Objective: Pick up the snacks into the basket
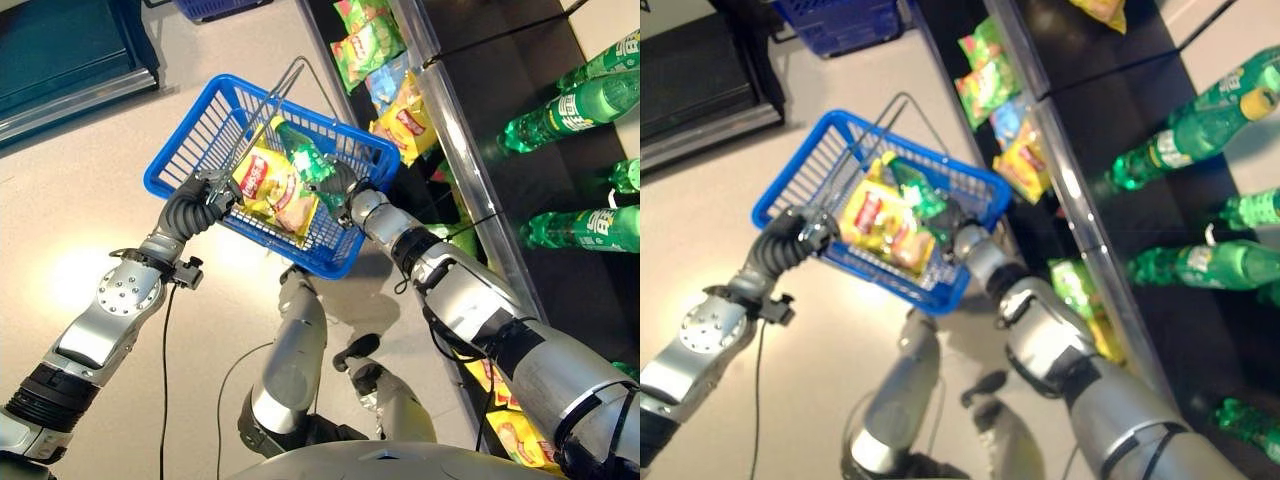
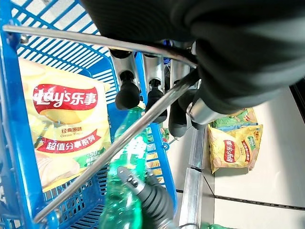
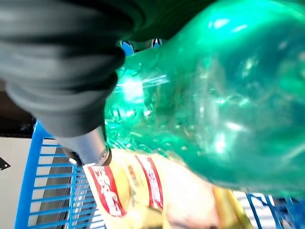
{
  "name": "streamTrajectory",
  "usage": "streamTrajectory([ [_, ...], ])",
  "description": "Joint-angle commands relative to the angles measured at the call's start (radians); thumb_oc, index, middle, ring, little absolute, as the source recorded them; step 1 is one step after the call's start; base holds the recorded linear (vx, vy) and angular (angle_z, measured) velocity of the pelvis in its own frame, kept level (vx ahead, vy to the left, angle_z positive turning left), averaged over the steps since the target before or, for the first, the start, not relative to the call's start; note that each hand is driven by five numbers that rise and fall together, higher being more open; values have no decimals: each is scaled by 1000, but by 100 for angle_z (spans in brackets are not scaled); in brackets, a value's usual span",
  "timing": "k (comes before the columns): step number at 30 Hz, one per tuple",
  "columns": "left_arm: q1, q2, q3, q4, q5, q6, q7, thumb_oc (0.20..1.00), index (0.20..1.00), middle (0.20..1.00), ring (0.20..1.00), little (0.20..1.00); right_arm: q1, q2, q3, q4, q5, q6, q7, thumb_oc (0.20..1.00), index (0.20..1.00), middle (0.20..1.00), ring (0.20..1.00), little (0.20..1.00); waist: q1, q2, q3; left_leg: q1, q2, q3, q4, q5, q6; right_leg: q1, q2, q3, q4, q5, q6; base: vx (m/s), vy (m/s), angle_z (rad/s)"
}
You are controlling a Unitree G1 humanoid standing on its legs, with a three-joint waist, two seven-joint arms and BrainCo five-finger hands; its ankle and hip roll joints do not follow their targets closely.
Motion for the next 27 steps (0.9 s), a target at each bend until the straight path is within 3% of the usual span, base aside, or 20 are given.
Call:
streamTrajectory([
  [1, -68, -54, 9, -165, -31, -182, 12, 200, 200, 200, 200, 200, -74, 55, 5, -80, -17, -114, 1, 1000, 1000, 1000, 1000, 1000, 7, 53, -25, -6, -53, 66, 32, -40, 104, -39, -30, 34, 7, 154, 19, 0, 0, 0],
  [6, -48, -57, 18, -167, -26, -183, 9, 200, 200, 200, 200, 200, -56, 67, 47, -86, -82, -106, 23, 1000, 1000, 1000, 1000, 1000, -1, 55, -26, -5, -48, 70, 34, -42, 103, -47, -33, 42, 11, 152, 17, 0, 0, 0],
  [17, 3, -69, 51, -130, -21, -177, 26, 200, 200, 200, 200, 200, -38, 51, 58, -180, -29, -123, 30, 1000, 1000, 1000, 1000, 1000, -30, 33, -24, 6, -33, 87, 27, -43, 101, -50, -30, 59, 10, 159, 16, -4, 2, -1],
  [26, 58, -50, 99, -71, 10, -174, 46, 200, 200, 200, 200, 200, 0, -57, 82, -460, 48, -158, 43, 1000, 1000, 1000, 1000, 1000, -67, -4, -31, 22, -20, 105, 16, -42, 98, -49, -30, 71, 6, 167, 17, -32, 10, -9],
  [27, 69, -51, 108, -60, 17, -171, 50, 200, 200, 200, 200, 200, 16, -90, 79, -532, 73, -163, 47, 1000, 1000, 1000, 1000, 1000, -75, -10, -30, 12, -22, 110, 12, -12, 100, -56, -36, 63, -1, 190, 9, -102, 41, -9],
])
